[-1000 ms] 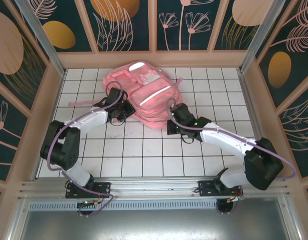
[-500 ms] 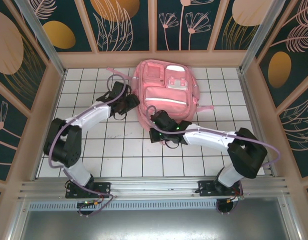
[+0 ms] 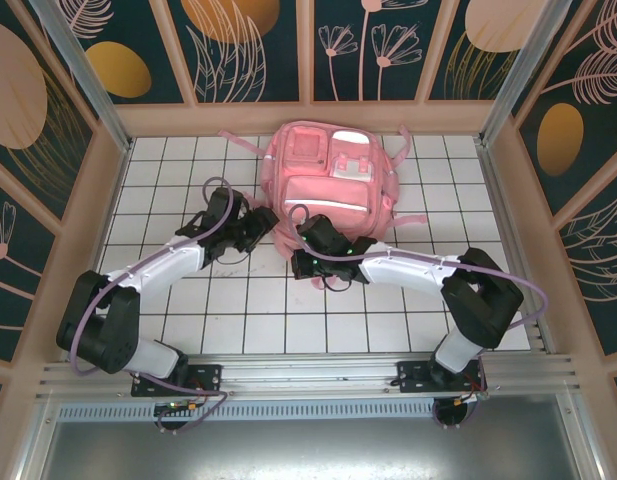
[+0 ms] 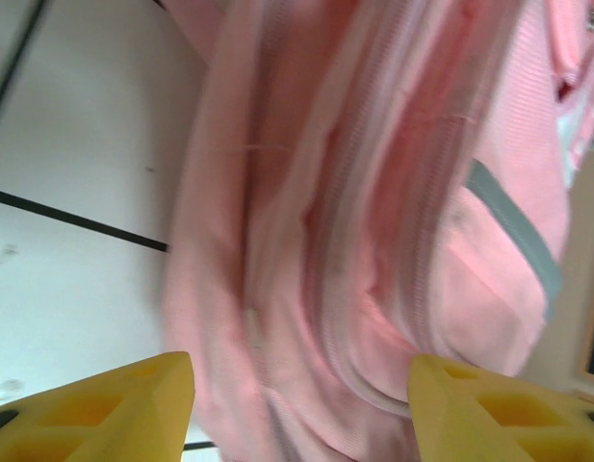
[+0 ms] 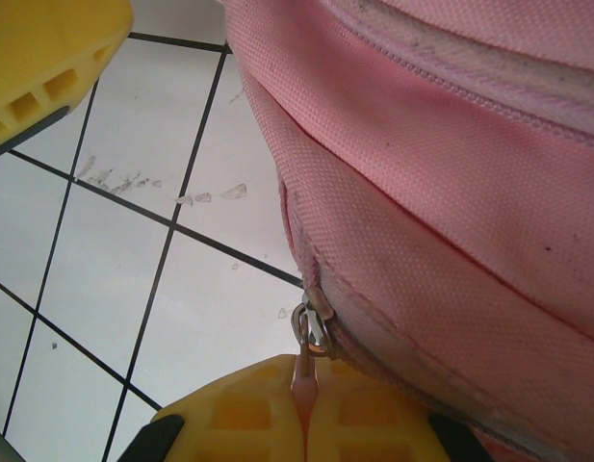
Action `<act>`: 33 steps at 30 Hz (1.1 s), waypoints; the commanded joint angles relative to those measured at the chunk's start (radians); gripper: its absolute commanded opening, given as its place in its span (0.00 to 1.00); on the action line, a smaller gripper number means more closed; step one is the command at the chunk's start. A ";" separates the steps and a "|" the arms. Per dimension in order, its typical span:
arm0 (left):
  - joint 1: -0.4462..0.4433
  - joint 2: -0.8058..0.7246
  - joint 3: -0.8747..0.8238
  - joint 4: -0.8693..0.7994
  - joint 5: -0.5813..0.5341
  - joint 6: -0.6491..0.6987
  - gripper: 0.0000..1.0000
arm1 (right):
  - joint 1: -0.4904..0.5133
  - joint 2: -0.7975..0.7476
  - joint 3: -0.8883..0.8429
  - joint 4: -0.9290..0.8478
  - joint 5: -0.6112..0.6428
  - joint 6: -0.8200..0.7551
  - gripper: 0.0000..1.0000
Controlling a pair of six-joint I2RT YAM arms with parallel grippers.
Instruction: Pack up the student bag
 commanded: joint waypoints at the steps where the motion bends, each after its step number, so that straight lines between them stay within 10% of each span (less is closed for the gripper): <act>1: -0.015 0.019 -0.018 0.086 0.067 -0.078 0.58 | -0.003 0.002 0.035 0.063 -0.026 0.017 0.00; 33: -0.038 0.126 -0.022 0.166 0.122 -0.164 0.32 | -0.004 -0.017 0.025 0.095 -0.024 0.031 0.00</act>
